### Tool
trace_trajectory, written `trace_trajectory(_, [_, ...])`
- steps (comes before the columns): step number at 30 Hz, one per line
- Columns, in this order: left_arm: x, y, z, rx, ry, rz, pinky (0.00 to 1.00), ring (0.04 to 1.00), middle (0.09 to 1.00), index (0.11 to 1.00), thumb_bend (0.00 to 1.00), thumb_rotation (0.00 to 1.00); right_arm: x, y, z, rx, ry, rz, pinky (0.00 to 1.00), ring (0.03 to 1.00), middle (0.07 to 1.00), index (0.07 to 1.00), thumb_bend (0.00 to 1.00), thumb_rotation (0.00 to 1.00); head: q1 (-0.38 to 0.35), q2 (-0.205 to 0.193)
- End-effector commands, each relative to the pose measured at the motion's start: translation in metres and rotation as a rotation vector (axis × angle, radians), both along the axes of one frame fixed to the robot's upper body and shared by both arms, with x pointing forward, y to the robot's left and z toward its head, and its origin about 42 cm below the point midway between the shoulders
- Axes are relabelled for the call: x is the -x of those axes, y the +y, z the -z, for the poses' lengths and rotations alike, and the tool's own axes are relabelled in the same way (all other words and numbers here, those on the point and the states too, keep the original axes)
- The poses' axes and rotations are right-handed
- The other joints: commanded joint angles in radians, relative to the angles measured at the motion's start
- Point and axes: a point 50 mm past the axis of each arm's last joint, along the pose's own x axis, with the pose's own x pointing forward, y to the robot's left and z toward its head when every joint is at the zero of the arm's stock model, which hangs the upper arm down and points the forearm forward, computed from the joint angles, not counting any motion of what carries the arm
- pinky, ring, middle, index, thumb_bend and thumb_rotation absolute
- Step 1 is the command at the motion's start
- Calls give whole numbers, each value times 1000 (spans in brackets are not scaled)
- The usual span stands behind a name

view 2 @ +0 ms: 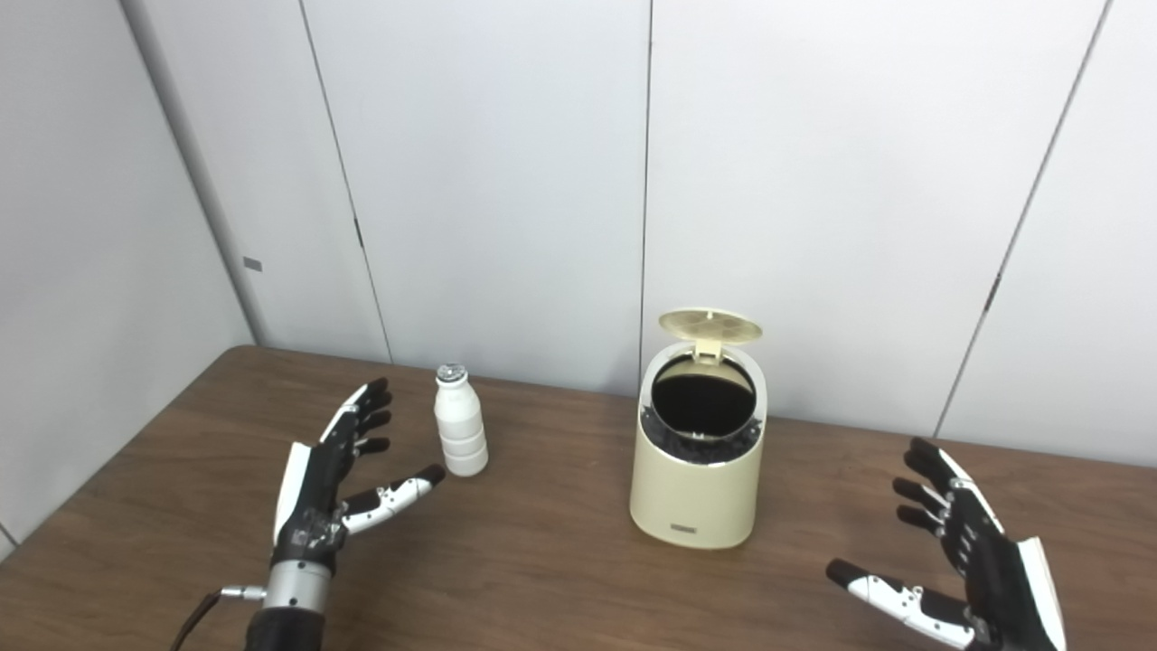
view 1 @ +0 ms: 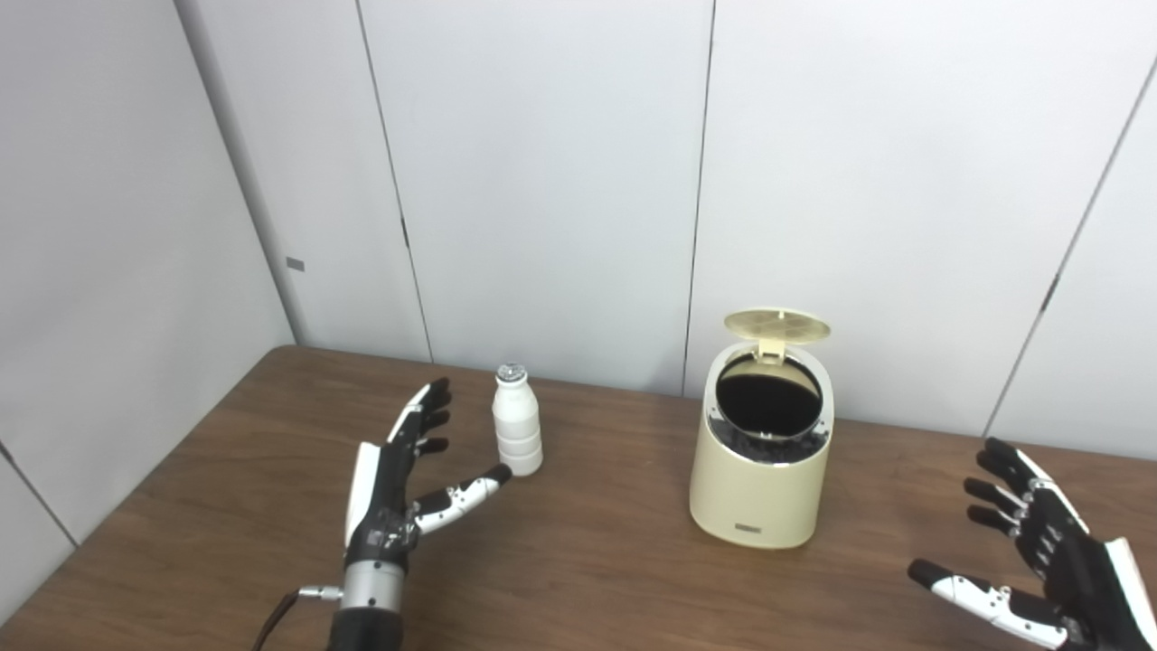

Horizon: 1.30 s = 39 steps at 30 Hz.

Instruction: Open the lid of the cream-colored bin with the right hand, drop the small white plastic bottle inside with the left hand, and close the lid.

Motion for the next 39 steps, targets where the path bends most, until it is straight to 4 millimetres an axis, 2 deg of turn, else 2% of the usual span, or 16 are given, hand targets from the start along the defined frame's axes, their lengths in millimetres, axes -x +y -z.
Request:
trace_trajectory(1, [-15, 3, -21, -36, -73, 18, 798, 861, 880, 915, 767, 101, -2, 5, -19, 6, -74, -14, 734, 797, 869, 867, 677, 0, -1, 2])
trace_trajectory(9, [-36, 4, -18, -55, -51, 29, 743, 826, 865, 902, 774, 100, -2, 5, -18, 23, -86, -6, 720, 782, 862, 860, 697, 0, -19, 9])
trace_trajectory(15, [-46, 2, -9, -62, -27, 26, 759, 814, 842, 879, 782, 115, -3, 3, -14, 35, -77, -4, 721, 793, 866, 866, 709, 0, -23, 9])
trace_trajectory(22, [-56, 1, 1, -39, -10, 27, 770, 819, 840, 877, 774, 80, -2, 3, -12, 20, -81, -12, 714, 780, 863, 862, 734, 0, -36, 7])
trace_trajectory(31, [-68, -1, 2, -51, -18, 27, 776, 813, 824, 848, 767, 77, 1, 4, -12, 26, -76, -8, 700, 775, 856, 852, 739, 0, -38, 10])
trace_trajectory(39, [-77, 0, 1, -61, -22, 24, 726, 788, 804, 832, 754, 72, 3, 4, -12, 26, -79, -9, 694, 778, 859, 853, 740, 9, -45, 13])
